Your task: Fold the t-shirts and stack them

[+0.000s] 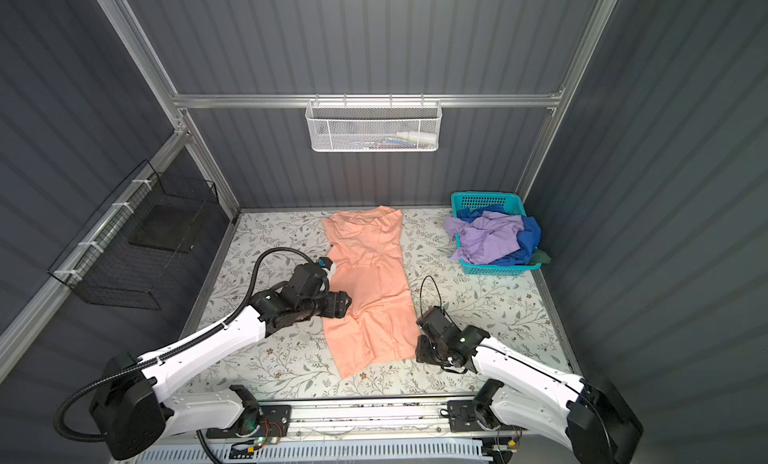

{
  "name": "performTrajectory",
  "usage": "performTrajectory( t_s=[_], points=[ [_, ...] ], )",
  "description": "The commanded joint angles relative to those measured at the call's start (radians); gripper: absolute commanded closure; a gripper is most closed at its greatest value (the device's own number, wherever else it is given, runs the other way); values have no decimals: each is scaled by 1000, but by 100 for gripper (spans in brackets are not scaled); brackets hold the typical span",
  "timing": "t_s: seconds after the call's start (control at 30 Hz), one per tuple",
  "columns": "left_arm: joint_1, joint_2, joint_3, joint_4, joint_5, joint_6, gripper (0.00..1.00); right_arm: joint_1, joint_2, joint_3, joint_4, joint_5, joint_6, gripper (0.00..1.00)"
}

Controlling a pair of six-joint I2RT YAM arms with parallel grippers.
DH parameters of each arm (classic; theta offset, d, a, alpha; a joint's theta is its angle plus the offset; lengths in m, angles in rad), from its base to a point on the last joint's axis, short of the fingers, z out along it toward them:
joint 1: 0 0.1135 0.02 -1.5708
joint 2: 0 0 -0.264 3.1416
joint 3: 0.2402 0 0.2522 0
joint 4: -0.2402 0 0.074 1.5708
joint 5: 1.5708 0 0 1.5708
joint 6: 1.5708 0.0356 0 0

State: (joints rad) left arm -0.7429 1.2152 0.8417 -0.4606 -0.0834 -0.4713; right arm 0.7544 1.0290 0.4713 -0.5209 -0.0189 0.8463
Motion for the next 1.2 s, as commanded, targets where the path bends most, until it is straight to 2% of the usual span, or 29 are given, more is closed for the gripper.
performTrajectory(
  t_s=[0.0, 0.17, 0.4, 0.6, 0.73, 0.9, 0.97, 1.03, 1.1, 1.17],
  points=[
    [-39, -84, -38, -136, 7, -81, 21, -14, 26, -11, 46, -14, -21, 50],
    [-99, -145, -110, -127, 130, -146, 20, -38, 111, -33, 113, -36, -25, 50],
    [-219, -153, -236, -84, 108, -254, 18, -36, 243, -11, 127, -18, -32, 50],
    [-317, -187, -340, 0, 92, -369, 18, -15, 238, 0, 138, -28, -3, 56],
    [-369, -134, -354, 40, 77, -389, 17, 32, 194, -17, 111, -8, 46, 61],
    [-392, -17, -345, 66, 68, -392, 18, 55, 171, -36, 118, -6, 79, 65],
    [-394, 3, -357, 91, 58, -408, 28, 63, 170, -37, 127, -2, 82, 69],
    [-394, 2, -370, 114, 48, -433, 44, 69, 166, -36, 150, -1, 85, 73],
    [-394, -6, -375, 128, 44, -441, 57, 72, 167, -33, 167, -8, 85, 78],
    [-394, -15, -362, 104, 16, -447, 75, 78, 163, -32, 177, -14, 86, 85]
  ],
)
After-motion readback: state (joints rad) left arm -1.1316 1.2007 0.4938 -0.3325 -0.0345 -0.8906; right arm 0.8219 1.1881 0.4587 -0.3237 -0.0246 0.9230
